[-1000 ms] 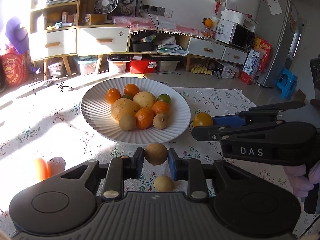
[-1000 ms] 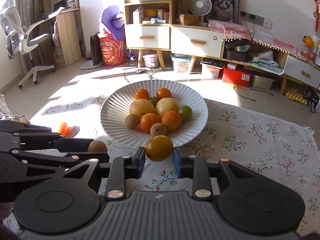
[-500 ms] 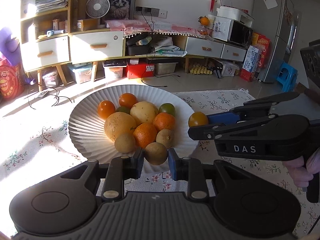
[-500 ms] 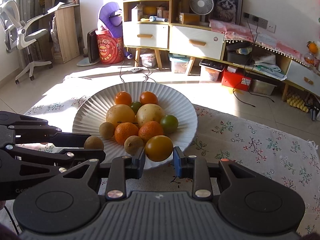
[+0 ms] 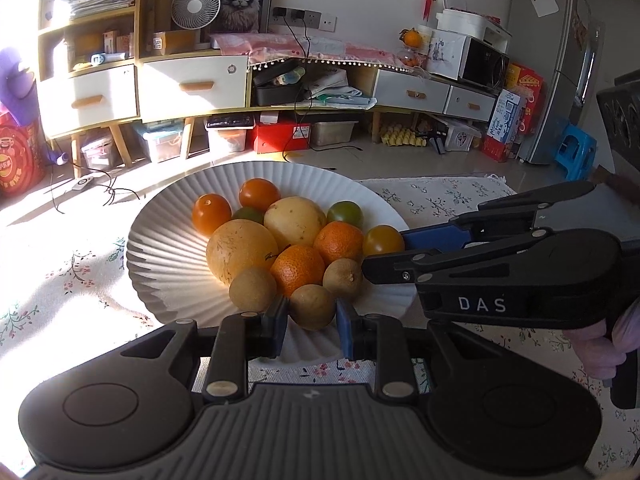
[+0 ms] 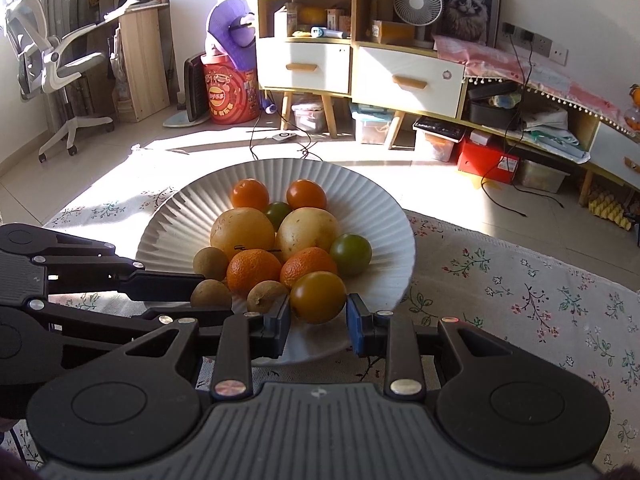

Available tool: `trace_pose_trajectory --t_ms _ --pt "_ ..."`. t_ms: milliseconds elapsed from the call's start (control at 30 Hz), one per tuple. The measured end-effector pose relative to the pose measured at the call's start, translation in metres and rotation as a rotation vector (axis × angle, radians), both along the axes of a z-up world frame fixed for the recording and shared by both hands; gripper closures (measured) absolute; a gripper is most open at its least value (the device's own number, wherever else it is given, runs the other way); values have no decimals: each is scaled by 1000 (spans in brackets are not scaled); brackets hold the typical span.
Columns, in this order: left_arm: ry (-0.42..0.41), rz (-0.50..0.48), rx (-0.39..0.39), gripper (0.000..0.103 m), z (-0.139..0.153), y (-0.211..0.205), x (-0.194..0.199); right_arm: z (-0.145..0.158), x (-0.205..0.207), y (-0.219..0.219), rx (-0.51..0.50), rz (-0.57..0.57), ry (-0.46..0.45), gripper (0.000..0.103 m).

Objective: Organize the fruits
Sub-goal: 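Carry both fruits onto the white plate, then open both tools to release the fruits on the plate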

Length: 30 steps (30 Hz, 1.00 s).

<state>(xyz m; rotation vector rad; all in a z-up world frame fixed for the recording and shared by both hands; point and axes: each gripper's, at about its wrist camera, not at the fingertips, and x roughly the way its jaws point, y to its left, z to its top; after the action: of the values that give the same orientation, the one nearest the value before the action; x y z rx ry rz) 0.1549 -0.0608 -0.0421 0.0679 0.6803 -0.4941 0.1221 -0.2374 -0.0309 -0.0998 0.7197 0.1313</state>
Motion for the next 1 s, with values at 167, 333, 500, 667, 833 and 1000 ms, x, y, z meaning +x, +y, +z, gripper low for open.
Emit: trace_pose_trajectory --t_ms 167,333,500,667,833,1000 --pt "2 -4 -2 90 0 0 0 0 0 -1 10 -7 1 75" --pt "4 -13 -2 86 3 1 0 5 -1 -3 23 -13 -6 70" --pt "8 -16 6 75 7 1 -4 12 -4 -6 31 -31 -17 65" --pt "10 -18 13 65 14 6 -11 20 -11 -9 45 -57 -28 57" --pt "9 -24 36 55 22 11 -21 26 -17 -8 53 -82 -31 47" --pt "21 -21 67 44 25 19 -31 29 -25 -6 57 -106 -26 38"
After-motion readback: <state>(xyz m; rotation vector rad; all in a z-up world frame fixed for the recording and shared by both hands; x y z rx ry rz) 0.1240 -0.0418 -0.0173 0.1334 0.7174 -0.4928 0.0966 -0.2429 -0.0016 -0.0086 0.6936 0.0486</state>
